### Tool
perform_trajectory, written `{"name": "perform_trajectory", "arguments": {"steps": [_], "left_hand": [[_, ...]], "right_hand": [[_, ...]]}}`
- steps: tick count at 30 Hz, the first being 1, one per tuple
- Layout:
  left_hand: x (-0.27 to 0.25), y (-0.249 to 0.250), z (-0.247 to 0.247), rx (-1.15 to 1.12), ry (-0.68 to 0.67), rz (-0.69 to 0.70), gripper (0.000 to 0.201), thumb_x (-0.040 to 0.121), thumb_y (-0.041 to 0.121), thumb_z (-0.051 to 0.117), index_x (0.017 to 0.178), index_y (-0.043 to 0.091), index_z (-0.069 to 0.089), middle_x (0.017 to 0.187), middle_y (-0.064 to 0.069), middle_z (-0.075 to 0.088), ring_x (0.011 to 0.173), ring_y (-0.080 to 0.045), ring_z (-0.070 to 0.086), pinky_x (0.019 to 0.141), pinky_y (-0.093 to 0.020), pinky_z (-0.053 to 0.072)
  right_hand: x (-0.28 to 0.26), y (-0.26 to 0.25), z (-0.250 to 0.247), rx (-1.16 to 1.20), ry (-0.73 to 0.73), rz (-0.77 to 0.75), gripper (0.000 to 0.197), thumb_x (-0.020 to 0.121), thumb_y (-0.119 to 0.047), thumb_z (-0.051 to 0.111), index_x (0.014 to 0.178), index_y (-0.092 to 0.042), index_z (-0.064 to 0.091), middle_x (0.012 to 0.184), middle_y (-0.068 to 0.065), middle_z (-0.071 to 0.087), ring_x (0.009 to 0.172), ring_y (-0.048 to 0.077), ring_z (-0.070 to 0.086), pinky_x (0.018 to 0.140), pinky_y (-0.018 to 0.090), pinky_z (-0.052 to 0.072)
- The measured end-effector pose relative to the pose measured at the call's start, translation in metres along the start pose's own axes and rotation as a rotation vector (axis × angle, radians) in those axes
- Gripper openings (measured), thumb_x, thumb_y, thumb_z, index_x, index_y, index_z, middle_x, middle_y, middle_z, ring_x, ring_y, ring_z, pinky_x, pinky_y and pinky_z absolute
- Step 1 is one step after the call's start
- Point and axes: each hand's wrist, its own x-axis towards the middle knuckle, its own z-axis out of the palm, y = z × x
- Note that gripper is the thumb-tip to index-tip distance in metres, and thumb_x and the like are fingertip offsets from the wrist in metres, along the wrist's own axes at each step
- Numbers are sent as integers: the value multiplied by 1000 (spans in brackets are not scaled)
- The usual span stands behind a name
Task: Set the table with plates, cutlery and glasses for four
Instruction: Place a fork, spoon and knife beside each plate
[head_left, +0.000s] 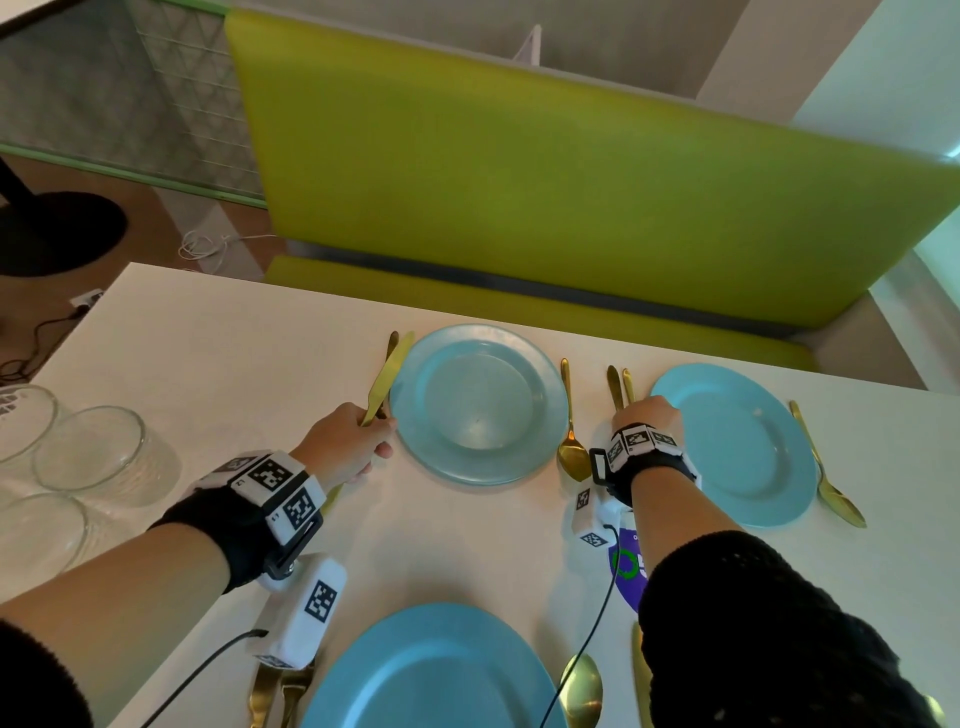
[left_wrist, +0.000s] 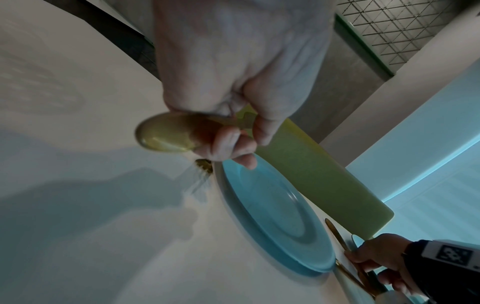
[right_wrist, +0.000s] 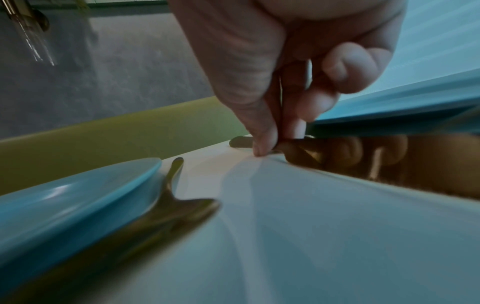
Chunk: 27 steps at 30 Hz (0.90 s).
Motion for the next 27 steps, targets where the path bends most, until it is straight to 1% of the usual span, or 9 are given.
{"name": "perform_trajectory", "arguments": {"steps": [3, 11, 15, 18, 20, 22, 24, 26, 27], "left_hand": [[1, 2, 2, 0, -2, 0, 23, 96, 24, 47, 82, 7, 51, 74, -1, 62, 42, -12, 39, 46, -20, 35], [-1, 1, 6, -6, -8, -10, 22, 96, 26, 47, 95, 5, 50, 77, -2, 62, 43, -11, 38, 44, -19, 35], [-6, 3, 9, -11, -29, 4, 19, 96, 24, 47, 94, 5, 48, 75, -2, 61, 42, -11, 37, 44, -19, 34], [-13, 7, 14, 5, -55, 41, 15, 96, 19, 44, 85, 10, 48, 76, -3, 60, 43, -12, 38, 42, -19, 34], [-19, 8, 18, 3, -74, 70, 20, 96, 15, 41, 78, 13, 48, 74, -2, 59, 43, -11, 41, 40, -20, 33], [-27, 10, 20, -33, -103, 75, 17, 97, 14, 41, 82, 10, 49, 73, -3, 57, 42, -11, 43, 38, -20, 32], [-37, 10, 20, -57, -132, 73, 15, 96, 12, 44, 83, 8, 49, 73, -4, 53, 48, -14, 45, 34, -17, 34], [-48, 8, 15, -42, -160, 88, 16, 95, 10, 47, 79, 10, 51, 73, -5, 49, 52, -16, 47, 34, -15, 38], [-54, 6, 11, -25, -170, 101, 14, 94, 10, 48, 81, 8, 53, 73, -5, 49, 53, -16, 48, 34, -16, 39]], "right_hand": [[3, -2, 0, -48, -2, 0, 23, 93, -9, 48, 100, 2, 66, 103, 17, 68, 97, 32, 66, 76, 34, 53], [-1, 5, -2, 0, -6, -46, 15, 90, -14, 57, 89, -1, 66, 95, 16, 70, 88, 32, 68, 71, 34, 55], [-16, 4, -16, 14, -34, -66, 27, 84, -27, 68, 94, -2, 66, 98, 15, 70, 92, 31, 68, 74, 33, 56], [-41, 1, -27, -99, -51, -138, 27, 87, -29, 63, 97, -4, 66, 101, 11, 69, 95, 27, 67, 66, 28, 46], [-68, -1, -30, -164, -63, -225, 25, 90, -28, 57, 99, -7, 67, 102, 9, 69, 96, 25, 66, 69, 27, 48], [-101, -3, -29, -169, -102, -318, 24, 90, -26, 55, 101, -10, 70, 103, 7, 70, 96, 24, 66, 75, 29, 52], [-138, -6, -26, -130, -158, -431, 23, 89, -26, 56, 104, -15, 70, 106, 5, 70, 99, 23, 65, 80, 29, 52], [-177, -10, -23, -95, -210, -548, 23, 89, -27, 58, 108, -20, 69, 111, 3, 68, 105, 22, 62, 87, 31, 52], [-196, -14, -20, -83, -229, -591, 25, 89, -28, 59, 111, -21, 68, 113, 1, 67, 107, 21, 61, 90, 31, 52]]}}
